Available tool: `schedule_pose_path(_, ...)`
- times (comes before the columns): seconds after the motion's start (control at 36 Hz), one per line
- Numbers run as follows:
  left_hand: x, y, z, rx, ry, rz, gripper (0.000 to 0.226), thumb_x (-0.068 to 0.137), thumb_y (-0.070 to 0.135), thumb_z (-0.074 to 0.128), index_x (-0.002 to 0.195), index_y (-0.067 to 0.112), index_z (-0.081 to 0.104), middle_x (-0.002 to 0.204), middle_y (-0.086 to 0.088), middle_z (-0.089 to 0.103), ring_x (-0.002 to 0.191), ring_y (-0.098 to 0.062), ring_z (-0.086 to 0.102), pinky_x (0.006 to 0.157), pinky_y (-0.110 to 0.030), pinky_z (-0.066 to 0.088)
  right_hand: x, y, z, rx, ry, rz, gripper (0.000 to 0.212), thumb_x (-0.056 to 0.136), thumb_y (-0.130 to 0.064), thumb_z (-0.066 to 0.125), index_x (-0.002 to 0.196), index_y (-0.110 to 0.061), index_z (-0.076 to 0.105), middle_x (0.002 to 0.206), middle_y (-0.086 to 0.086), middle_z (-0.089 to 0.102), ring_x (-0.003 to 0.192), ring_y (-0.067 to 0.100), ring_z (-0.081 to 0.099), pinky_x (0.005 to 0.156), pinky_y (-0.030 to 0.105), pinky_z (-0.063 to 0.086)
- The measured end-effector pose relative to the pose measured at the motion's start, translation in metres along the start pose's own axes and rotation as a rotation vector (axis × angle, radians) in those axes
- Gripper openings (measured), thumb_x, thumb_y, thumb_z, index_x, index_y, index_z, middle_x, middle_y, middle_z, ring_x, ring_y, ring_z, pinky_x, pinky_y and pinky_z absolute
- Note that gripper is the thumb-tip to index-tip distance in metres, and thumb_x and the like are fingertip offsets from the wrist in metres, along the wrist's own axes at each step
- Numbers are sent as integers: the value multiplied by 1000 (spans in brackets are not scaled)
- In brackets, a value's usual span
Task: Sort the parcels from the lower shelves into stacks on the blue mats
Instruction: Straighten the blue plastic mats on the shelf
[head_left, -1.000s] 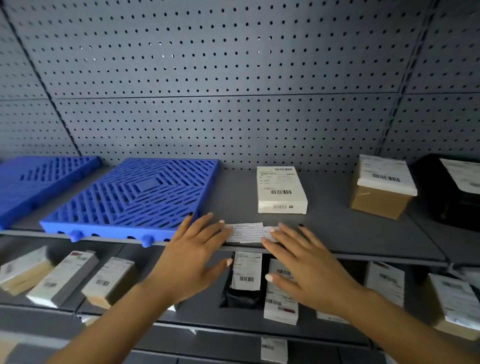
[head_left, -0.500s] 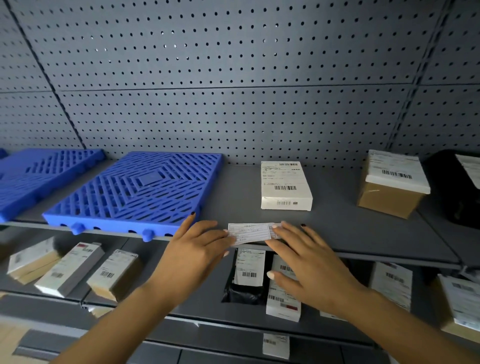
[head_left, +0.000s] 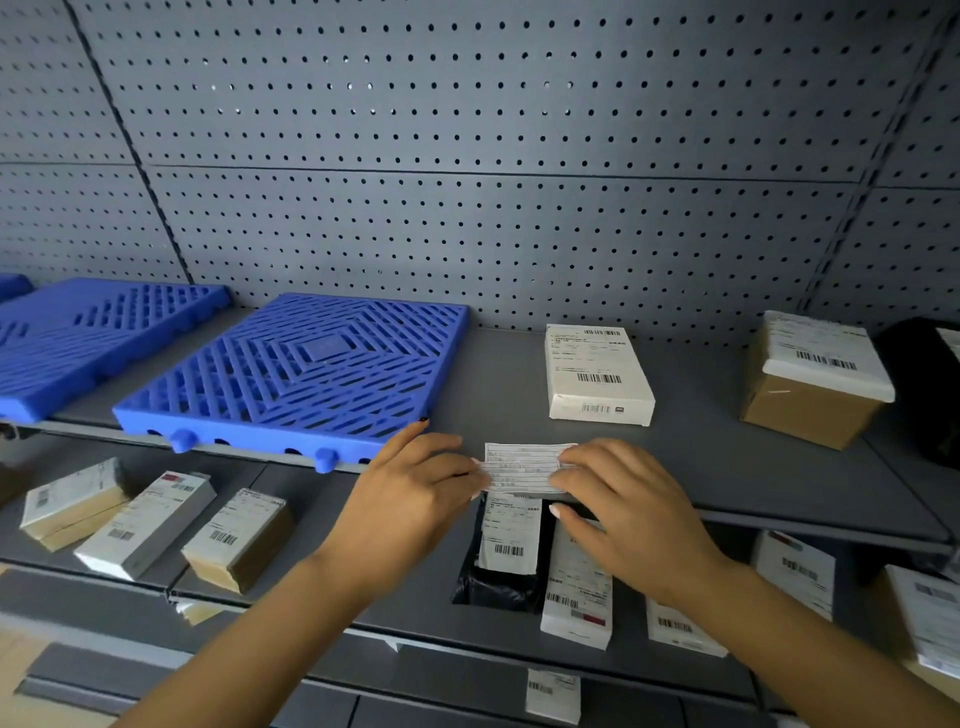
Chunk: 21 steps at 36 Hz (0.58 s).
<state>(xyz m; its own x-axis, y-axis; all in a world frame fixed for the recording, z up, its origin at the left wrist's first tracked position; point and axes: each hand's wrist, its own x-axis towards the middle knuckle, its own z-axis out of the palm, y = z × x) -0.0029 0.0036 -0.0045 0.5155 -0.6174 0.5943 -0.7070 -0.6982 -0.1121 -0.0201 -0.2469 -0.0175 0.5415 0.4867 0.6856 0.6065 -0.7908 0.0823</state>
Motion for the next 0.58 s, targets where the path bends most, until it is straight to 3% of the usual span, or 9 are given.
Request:
schedule_pose_path(0.22, -20, -21, -19, -68, 159, 97, 16, 90, 18, 63, 101, 17, 75, 100, 4, 71, 104, -23, 63, 98, -45, 44, 16, -23, 0, -4, 42, -76, 5, 83, -12, 67, 80, -13, 70, 88, 0, 65, 91, 18, 55, 77, 31, 46)
schedule_pose_path(0.58, -131, -106, -99, 25, 218, 80, 17, 94, 15, 61, 102, 18, 75, 99, 4, 71, 105, -20, 64, 106, -47, 37, 98, -156, 24, 36, 158, -182, 12, 86, -10, 68, 75, -8, 72, 81, 5, 67, 79, 26, 61, 70, 37, 49)
